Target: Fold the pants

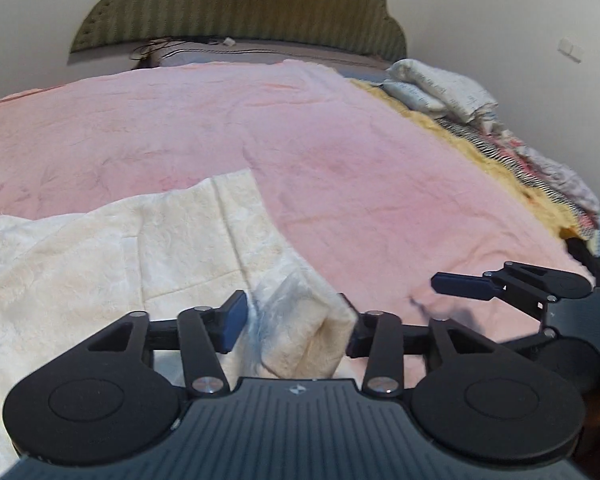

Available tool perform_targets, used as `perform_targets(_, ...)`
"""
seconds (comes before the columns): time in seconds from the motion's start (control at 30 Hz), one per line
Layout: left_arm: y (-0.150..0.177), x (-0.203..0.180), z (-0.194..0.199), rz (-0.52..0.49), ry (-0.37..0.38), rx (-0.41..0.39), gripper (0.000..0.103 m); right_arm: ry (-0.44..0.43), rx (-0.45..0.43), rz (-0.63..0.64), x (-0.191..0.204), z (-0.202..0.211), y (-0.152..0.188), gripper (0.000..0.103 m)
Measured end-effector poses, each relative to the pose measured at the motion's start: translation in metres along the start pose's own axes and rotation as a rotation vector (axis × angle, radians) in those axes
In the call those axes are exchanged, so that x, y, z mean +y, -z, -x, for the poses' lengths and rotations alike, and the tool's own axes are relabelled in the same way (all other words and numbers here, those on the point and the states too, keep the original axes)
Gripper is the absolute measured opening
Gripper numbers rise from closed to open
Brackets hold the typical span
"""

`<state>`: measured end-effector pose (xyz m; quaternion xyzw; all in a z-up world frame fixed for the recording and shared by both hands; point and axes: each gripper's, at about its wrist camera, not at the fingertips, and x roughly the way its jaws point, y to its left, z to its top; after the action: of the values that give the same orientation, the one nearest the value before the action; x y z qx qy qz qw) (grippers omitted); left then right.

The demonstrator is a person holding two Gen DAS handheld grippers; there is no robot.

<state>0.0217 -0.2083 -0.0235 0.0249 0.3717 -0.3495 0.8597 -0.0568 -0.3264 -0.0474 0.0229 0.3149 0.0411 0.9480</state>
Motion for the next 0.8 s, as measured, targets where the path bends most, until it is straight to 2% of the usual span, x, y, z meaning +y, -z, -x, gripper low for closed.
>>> perform_targets(0.07,-0.004,0.003,0.012,0.031,0.114,-0.022,0.063,0.122,-0.008,-0.058,-0.011,0.014,0.001,0.071)
perform_targets(0.1,-0.006,0.004,0.017,0.038,0.149,-0.029,0.066,0.168,-0.027,-0.089,-0.014,0.020,-0.001,0.071)
perform_targets(0.13,-0.008,0.004,0.023,0.038,0.150,-0.041,0.067,0.201,-0.056,-0.114,-0.018,0.025,-0.004,0.071)
perform_targets(0.2,-0.010,0.008,0.035,0.023,0.094,-0.068,0.067,0.217,-0.123,-0.148,-0.014,0.034,-0.009,0.071)
perform_targets(0.23,-0.012,0.014,0.042,0.022,0.037,-0.078,0.067,0.210,-0.156,-0.160,-0.009,0.038,-0.013,0.071)
perform_targets(0.33,-0.009,0.045,0.063,0.050,-0.142,-0.104,0.067,0.091,-0.217,-0.143,0.016,0.041,-0.023,0.071)
perform_targets(0.43,0.003,0.081,0.078,0.061,-0.298,-0.095,0.066,-0.048,-0.184,-0.089,0.044,0.026,-0.024,0.071)
perform_targets(0.5,0.014,0.102,0.084,0.084,-0.363,-0.088,0.066,-0.065,-0.145,-0.049,0.060,0.010,-0.024,0.071)
perform_targets(0.53,0.020,0.112,0.087,0.099,-0.382,-0.070,0.066,-0.074,-0.124,-0.036,0.065,0.002,-0.025,0.071)
perform_targets(0.63,0.040,0.128,0.083,0.086,-0.354,0.032,0.066,-0.129,-0.087,0.006,0.080,-0.007,-0.019,0.071)
perform_targets(0.67,0.046,0.129,0.081,0.072,-0.349,0.053,0.066,-0.113,-0.051,0.041,0.084,-0.009,-0.017,0.070)
perform_targets(0.73,0.060,0.125,0.088,0.024,-0.357,0.020,0.066,-0.058,0.031,0.086,0.086,-0.017,-0.010,0.071)
perform_targets(0.8,0.062,0.121,0.098,0.014,-0.388,-0.040,0.066,-0.070,0.045,0.047,0.079,-0.011,-0.008,0.072)
